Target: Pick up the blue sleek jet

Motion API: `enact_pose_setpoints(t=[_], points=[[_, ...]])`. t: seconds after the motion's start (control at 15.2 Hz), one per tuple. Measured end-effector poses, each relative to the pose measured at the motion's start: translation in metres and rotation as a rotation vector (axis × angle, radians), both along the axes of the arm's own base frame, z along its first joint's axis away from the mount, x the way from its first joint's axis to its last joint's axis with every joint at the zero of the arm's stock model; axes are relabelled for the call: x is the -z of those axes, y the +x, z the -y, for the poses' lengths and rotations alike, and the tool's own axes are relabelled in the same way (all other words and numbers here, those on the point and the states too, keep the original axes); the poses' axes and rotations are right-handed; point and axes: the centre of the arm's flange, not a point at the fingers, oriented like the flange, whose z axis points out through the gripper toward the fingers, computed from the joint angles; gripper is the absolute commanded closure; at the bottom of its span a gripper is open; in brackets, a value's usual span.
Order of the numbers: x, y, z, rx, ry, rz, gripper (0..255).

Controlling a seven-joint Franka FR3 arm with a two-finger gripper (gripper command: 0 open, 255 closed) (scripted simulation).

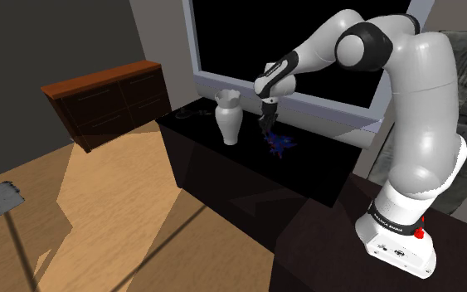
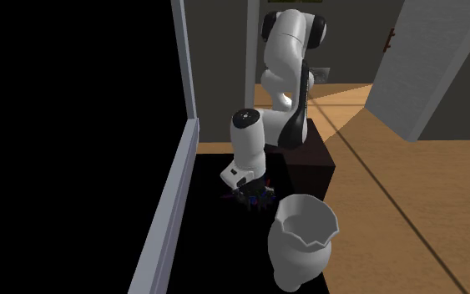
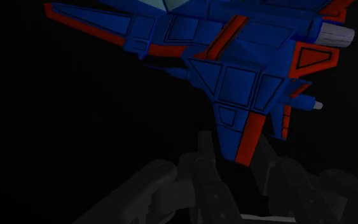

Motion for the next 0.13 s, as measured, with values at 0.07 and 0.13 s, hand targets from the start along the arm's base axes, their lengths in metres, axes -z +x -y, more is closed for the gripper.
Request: enact_pose_setpoints(t=[0.07,0.13], points=[[-0.0045,0.0,0.0007,0.0,0.0,0.0,255],[-0.0078,0.0003,0.0009,0.0,0.0,0.0,255]])
